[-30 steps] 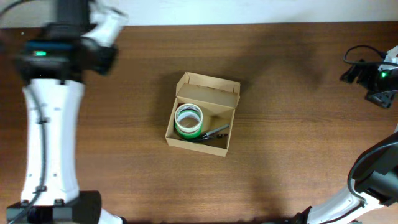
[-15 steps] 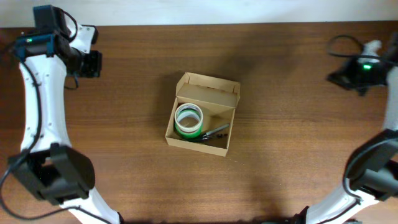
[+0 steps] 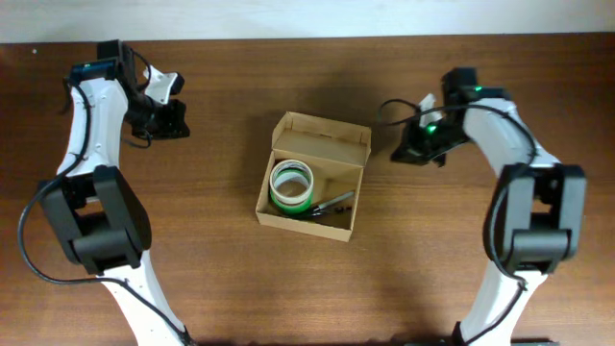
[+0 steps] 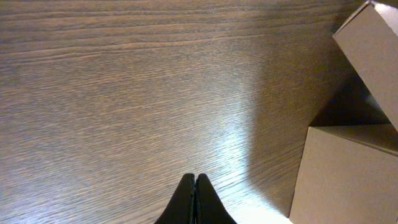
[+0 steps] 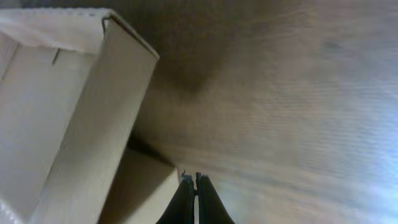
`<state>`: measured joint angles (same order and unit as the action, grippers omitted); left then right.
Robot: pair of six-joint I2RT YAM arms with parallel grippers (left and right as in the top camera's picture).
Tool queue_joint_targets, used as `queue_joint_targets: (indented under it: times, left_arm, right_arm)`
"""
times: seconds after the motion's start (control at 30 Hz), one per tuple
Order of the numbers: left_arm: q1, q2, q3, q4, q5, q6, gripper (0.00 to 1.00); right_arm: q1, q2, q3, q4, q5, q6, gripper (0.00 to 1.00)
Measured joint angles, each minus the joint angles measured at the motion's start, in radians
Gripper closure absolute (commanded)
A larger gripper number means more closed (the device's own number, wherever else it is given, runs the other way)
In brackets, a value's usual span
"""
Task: Pack container
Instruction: 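Bring both grippers to the box lid's side flaps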
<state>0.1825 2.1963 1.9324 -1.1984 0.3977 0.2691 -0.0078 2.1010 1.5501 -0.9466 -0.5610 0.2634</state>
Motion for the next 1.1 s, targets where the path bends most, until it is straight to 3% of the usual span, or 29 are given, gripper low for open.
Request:
queue_joint_targets:
  times: [0.27, 0.47, 0.73, 1.1]
  left_arm:
    - [-0.002, 0.0, 0.0, -0.002, 0.015, 0.0, 0.98]
    - [-0.002, 0.0, 0.0, -0.013, 0.015, 0.0, 0.98]
    - [-0.027, 0.0, -0.028, 0.039, 0.063, 0.0, 0.98]
    - [-0.19, 0.001, -0.252, 0.215, 0.156, -0.001, 0.98]
  right_arm:
    - [0.062, 0.031, -0.004, 0.259, -0.1, 0.069, 0.96]
    - [0.073, 0.031, -0.004, 0.335, -0.145, 0.127, 0.96]
    - [0.068, 0.031, -0.004, 0.34, -0.163, 0.14, 0.96]
    - [0.048, 0.031, -0.004, 0.19, -0.116, 0.125, 0.96]
